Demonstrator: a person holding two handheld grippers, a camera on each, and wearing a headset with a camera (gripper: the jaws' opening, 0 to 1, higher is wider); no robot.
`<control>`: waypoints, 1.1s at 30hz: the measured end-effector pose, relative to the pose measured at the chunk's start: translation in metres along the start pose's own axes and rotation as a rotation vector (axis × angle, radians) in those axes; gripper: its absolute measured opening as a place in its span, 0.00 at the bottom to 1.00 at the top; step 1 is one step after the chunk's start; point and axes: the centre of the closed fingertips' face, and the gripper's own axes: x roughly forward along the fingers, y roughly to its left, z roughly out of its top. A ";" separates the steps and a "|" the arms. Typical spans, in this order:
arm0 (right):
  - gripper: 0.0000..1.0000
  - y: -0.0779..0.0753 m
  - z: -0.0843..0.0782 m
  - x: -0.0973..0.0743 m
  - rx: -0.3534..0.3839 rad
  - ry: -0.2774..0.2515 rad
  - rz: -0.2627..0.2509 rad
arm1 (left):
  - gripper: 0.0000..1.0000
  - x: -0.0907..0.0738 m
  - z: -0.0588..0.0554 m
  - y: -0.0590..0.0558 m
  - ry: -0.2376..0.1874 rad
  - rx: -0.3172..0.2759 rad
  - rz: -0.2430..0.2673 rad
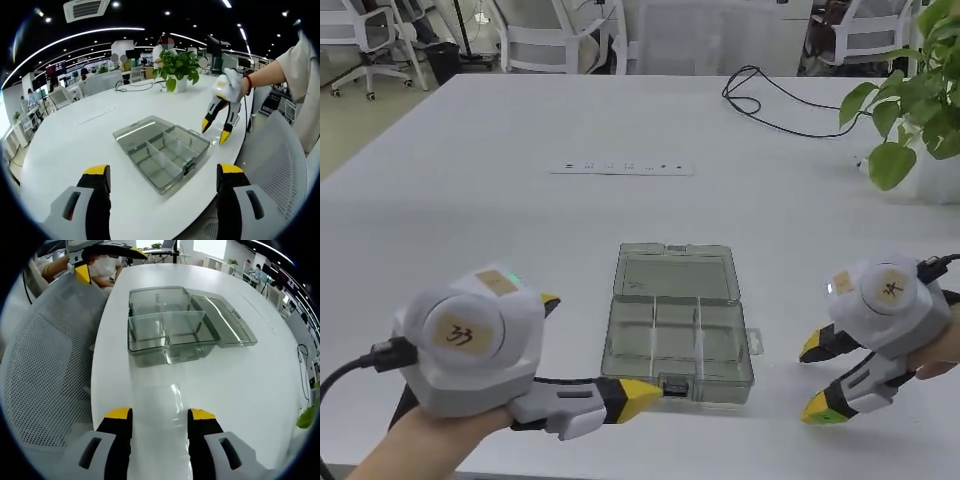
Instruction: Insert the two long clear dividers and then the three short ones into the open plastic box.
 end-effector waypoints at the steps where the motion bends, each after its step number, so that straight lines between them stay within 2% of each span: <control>1: 0.45 0.000 0.000 0.001 0.002 0.002 0.000 | 0.89 0.000 0.000 0.000 -0.001 -0.001 0.000; 4: 0.43 0.001 -0.002 0.004 -0.011 0.018 0.004 | 0.88 -0.002 0.001 0.000 -0.003 -0.006 -0.001; 5: 0.42 -0.001 -0.001 0.004 -0.041 0.014 -0.003 | 0.88 -0.002 0.001 0.000 -0.002 -0.007 0.000; 7: 0.41 -0.002 -0.001 0.004 -0.021 0.016 -0.002 | 0.88 -0.003 0.001 0.001 -0.002 -0.006 0.003; 17: 0.37 -0.004 -0.001 0.003 -0.029 0.019 -0.008 | 0.87 -0.005 0.000 0.002 0.004 -0.011 0.010; 18: 0.34 -0.005 -0.002 0.003 -0.026 0.018 -0.014 | 0.87 -0.005 0.000 0.002 0.004 -0.011 0.010; 27: 0.33 -0.005 -0.001 0.002 -0.019 -0.019 -0.022 | 0.87 -0.007 -0.001 0.003 0.006 -0.013 0.010; 33: 0.32 -0.007 -0.001 0.001 -0.025 -0.029 -0.045 | 0.86 -0.009 -0.002 0.004 0.011 -0.011 0.014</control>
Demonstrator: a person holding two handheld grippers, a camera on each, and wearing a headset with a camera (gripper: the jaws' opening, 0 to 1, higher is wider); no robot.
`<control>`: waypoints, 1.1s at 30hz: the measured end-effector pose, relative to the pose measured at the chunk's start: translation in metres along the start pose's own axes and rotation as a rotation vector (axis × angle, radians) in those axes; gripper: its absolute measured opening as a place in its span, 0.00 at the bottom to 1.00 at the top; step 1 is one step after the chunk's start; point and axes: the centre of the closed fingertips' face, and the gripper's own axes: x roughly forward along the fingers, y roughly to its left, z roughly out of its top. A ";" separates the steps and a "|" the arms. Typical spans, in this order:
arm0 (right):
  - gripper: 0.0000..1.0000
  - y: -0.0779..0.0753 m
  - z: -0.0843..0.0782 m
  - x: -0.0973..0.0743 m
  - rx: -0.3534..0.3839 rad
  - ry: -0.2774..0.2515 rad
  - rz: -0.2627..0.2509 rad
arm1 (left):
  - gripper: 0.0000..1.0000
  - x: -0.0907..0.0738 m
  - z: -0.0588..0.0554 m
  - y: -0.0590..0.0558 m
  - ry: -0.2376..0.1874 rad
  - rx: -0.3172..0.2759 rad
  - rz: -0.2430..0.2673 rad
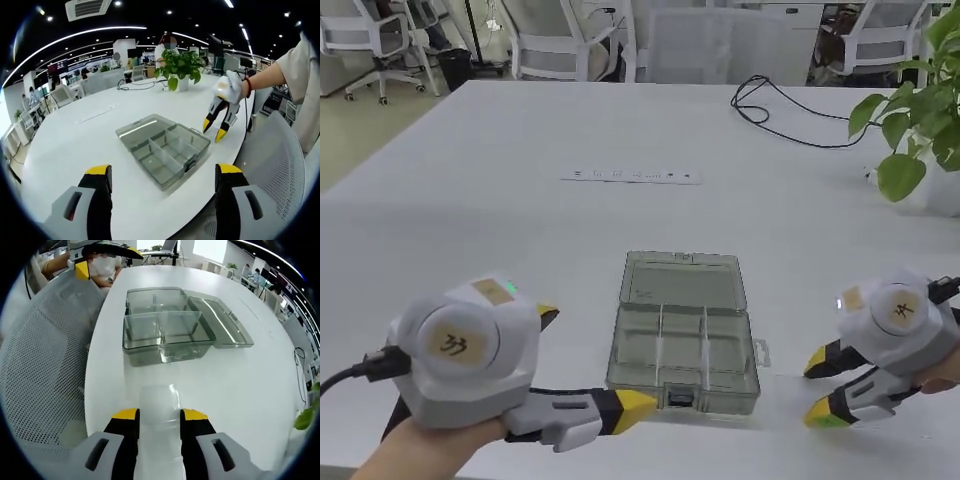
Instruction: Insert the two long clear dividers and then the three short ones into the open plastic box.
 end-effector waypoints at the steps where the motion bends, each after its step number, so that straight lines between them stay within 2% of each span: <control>1: 0.32 -0.001 0.001 -0.001 0.003 -0.006 -0.005 | 0.86 0.000 0.000 0.000 -0.001 -0.001 0.000; 7: 0.32 -0.011 0.004 -0.009 0.022 -0.032 -0.061 | 0.86 -0.002 0.002 0.003 -0.014 -0.011 0.004; 11: 0.32 -0.021 0.009 -0.018 0.028 -0.049 -0.119 | 0.85 -0.003 0.004 0.003 -0.025 -0.023 0.001; 18: 0.32 -0.035 0.033 -0.041 -0.008 -0.082 -0.220 | 0.82 -0.003 0.005 0.002 -0.044 -0.054 -0.013; 24: 0.32 -0.033 0.060 -0.052 -0.070 -0.123 -0.263 | 0.74 -0.002 0.005 -0.002 -0.053 -0.094 -0.032; 29: 0.32 -0.025 0.087 -0.054 -0.143 -0.172 -0.266 | 0.69 -0.001 0.007 -0.005 -0.063 -0.106 -0.042; 33: 0.32 -0.016 0.108 -0.053 -0.176 -0.215 -0.258 | 0.64 0.000 0.010 -0.010 -0.086 -0.145 -0.075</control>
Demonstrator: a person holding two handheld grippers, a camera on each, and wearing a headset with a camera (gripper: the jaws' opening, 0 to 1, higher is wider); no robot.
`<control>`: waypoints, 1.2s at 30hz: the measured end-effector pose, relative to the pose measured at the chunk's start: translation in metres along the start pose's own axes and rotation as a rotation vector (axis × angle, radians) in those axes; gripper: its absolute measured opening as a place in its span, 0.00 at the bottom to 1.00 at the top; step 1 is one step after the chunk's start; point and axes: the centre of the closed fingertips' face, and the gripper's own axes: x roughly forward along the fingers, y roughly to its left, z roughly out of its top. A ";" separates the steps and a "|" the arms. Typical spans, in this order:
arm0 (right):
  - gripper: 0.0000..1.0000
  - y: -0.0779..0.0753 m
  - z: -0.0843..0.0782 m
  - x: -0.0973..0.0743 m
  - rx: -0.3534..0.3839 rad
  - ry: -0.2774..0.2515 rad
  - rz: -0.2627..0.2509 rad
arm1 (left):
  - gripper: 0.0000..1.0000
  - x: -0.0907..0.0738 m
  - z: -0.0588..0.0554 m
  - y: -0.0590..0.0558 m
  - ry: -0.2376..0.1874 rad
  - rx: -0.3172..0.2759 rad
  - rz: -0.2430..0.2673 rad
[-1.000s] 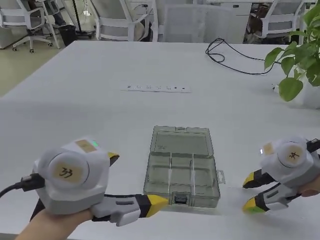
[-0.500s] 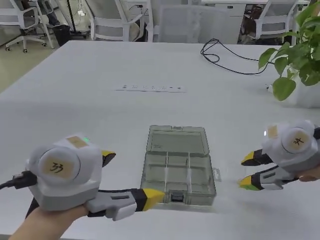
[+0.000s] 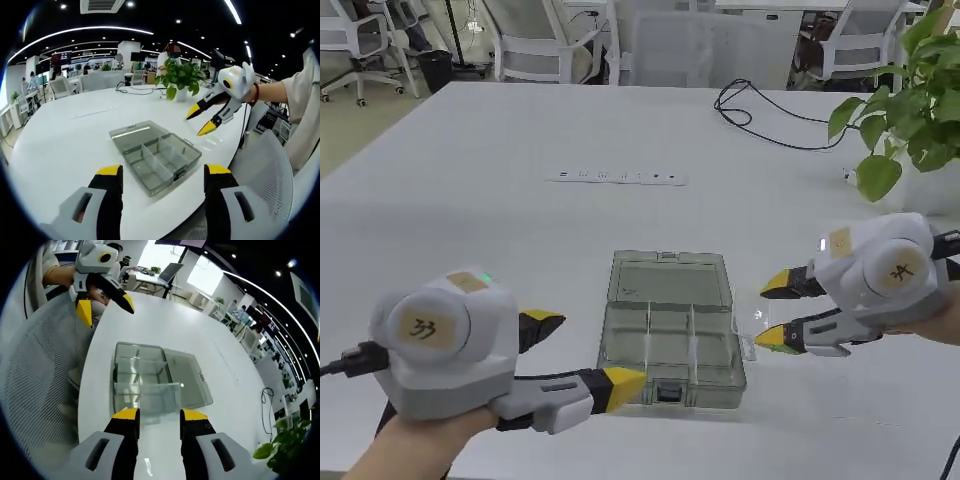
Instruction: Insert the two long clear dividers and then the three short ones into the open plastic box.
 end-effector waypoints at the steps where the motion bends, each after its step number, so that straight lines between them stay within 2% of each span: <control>1: 0.32 0.002 0.005 0.001 -0.011 -0.008 0.001 | 0.62 0.000 0.001 -0.003 -0.009 -0.019 -0.015; 6: 0.32 0.009 0.023 0.007 -0.047 -0.040 0.016 | 0.56 0.002 0.005 -0.008 -0.040 -0.076 -0.047; 9: 0.32 0.014 0.033 0.010 -0.060 -0.063 0.023 | 0.47 0.002 0.006 -0.010 -0.054 -0.089 -0.066; 13: 0.32 0.021 0.048 0.013 -0.084 -0.099 0.036 | 0.43 0.003 0.007 -0.013 -0.065 -0.102 -0.083; 22: 0.32 0.034 0.079 0.021 -0.122 -0.167 0.048 | 0.30 0.003 0.017 -0.018 -0.119 -0.152 -0.131; 36: 0.32 0.040 0.099 0.025 -0.142 -0.217 0.038 | 0.18 0.008 0.022 -0.014 -0.166 -0.232 -0.141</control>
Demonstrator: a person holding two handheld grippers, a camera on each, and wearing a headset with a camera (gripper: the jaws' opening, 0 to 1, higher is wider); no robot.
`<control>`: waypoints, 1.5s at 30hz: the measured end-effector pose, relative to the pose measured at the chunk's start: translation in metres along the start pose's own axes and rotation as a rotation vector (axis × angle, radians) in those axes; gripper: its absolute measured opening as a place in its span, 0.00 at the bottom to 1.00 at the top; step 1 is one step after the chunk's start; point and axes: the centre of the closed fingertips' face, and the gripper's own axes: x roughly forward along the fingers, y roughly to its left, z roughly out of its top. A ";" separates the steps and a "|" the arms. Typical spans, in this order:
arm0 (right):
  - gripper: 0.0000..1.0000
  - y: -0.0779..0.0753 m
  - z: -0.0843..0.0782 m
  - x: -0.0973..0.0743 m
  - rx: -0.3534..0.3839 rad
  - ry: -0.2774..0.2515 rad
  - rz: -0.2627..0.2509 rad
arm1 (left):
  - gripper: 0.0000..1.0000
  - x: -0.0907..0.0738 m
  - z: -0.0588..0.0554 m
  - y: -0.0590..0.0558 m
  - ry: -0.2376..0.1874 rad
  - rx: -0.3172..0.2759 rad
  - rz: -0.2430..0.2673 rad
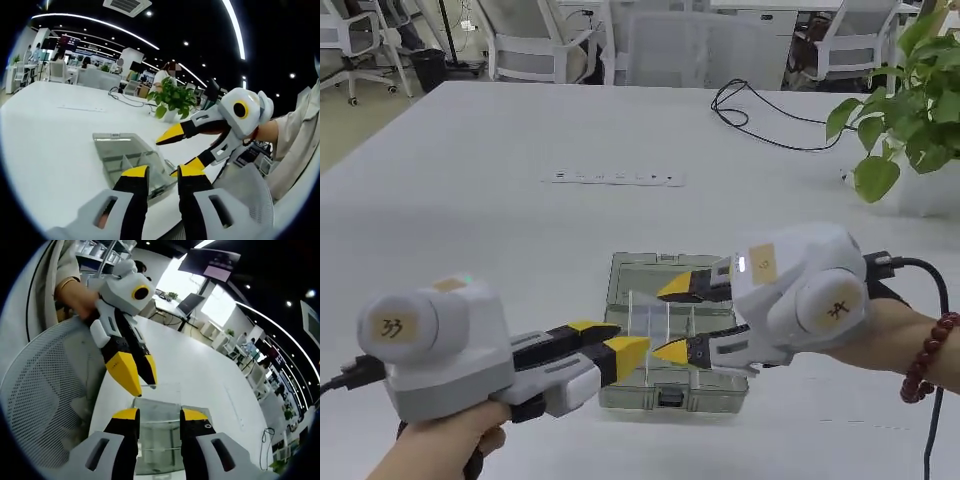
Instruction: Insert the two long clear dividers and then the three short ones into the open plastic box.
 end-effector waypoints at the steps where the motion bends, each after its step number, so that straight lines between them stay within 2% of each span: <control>1: 0.32 -0.001 0.001 0.000 -0.001 -0.003 -0.003 | 0.17 0.000 0.001 0.000 -0.007 -0.008 -0.002; 7: 0.32 -0.003 0.007 0.001 -0.006 -0.019 -0.016 | 0.08 0.002 0.003 0.003 -0.017 -0.034 -0.001; 10: 0.32 -0.005 0.009 0.002 -0.008 -0.024 -0.022 | 0.00 0.003 0.004 0.001 -0.021 -0.069 -0.018; 16: 0.32 -0.008 0.009 0.002 -0.008 -0.022 -0.037 | 0.00 0.005 0.006 0.005 -0.026 -0.086 0.007; 20: 0.32 -0.009 0.007 0.003 0.003 -0.015 -0.045 | 0.00 0.007 0.006 0.007 -0.009 -0.151 0.017; 29: 0.33 -0.010 0.007 0.000 0.021 -0.019 -0.061 | 0.00 0.008 0.008 0.006 0.012 -0.164 0.004; 31: 0.31 -0.013 0.006 -0.001 0.021 -0.017 -0.072 | 0.00 0.008 0.007 0.006 0.035 -0.129 -0.007; 34: 0.32 -0.012 0.006 0.000 0.064 -0.025 -0.059 | 0.00 0.008 0.008 0.006 0.035 -0.100 0.002; 36: 0.32 -0.012 0.007 0.001 0.068 -0.029 -0.058 | 0.00 0.008 0.006 0.007 0.055 -0.076 0.002; 40: 0.33 -0.009 0.007 0.001 0.111 -0.038 -0.037 | 0.00 0.007 0.003 0.007 0.083 0.001 -0.003; 45: 0.33 -0.008 0.009 -0.001 0.162 -0.058 -0.016 | 0.00 0.004 -0.004 0.007 0.143 0.115 -0.021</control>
